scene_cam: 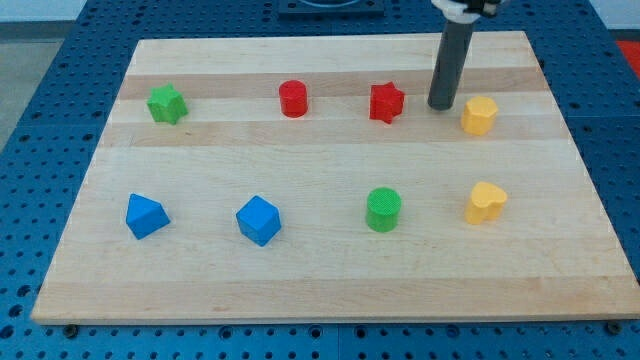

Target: Move the red star to the right side of the red circle

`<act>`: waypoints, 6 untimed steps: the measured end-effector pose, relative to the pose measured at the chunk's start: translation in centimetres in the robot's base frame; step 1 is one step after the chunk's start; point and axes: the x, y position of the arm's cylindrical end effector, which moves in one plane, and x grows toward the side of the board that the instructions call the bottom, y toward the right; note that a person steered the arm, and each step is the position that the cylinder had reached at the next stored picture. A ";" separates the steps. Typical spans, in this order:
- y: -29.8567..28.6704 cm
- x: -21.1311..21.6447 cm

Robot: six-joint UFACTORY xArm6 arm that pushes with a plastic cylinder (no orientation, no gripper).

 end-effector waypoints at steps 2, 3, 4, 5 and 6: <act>-9.4 1.5; -10.2 3.1; -6.4 4.9; -4.8 4.2; -4.7 2.2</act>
